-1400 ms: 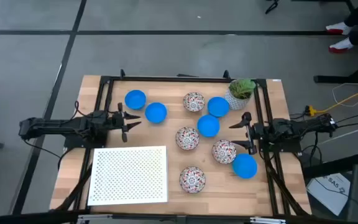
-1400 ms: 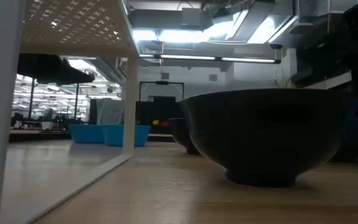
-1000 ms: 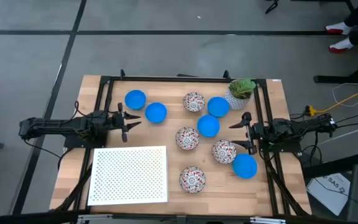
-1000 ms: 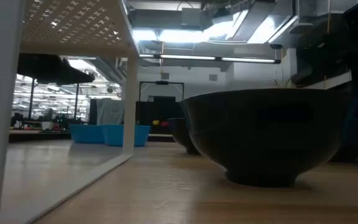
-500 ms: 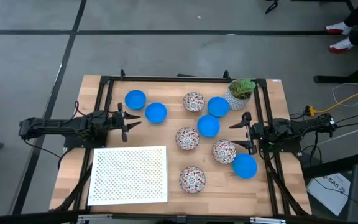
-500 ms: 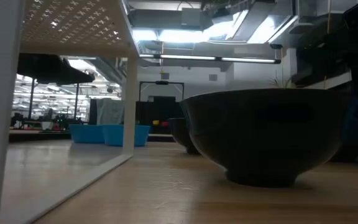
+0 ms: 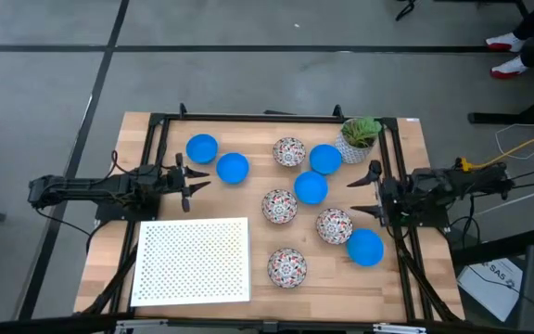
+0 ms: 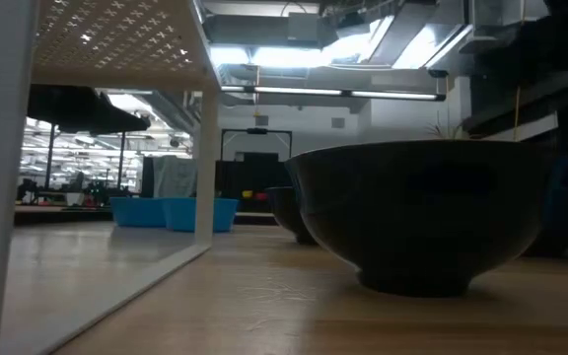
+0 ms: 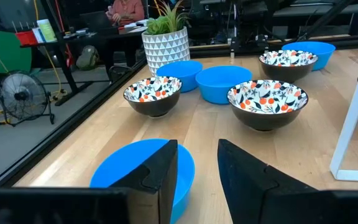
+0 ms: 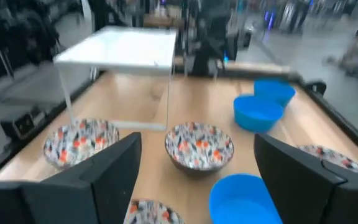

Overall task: Pick & Place Mini bowls
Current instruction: Put the blue bowl on the shelf

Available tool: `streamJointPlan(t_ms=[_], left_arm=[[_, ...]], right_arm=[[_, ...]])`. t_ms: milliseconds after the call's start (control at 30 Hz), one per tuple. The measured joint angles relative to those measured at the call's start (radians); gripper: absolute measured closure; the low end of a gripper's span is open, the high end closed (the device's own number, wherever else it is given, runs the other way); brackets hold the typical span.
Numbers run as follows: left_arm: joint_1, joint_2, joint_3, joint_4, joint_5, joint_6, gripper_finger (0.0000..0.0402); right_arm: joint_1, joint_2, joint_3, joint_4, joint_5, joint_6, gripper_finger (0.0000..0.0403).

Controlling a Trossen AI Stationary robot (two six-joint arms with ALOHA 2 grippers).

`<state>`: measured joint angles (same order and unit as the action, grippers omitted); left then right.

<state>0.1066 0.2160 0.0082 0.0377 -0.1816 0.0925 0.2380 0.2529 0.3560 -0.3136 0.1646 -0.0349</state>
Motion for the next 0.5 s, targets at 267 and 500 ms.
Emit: streamJointPlan(t_ms=[267,500], left_arm=[[0.000,0.000,0.000,0.000,0.000,0.000,0.0295],[0.000,0.000,0.000,0.001,0.000,0.000,0.0292]], right_arm=[[0.000,0.405,0.415,-0.148,0.000,0.000,0.0095],[0.000,0.759,0.701,-0.234,-0.001,0.000,0.0095]])
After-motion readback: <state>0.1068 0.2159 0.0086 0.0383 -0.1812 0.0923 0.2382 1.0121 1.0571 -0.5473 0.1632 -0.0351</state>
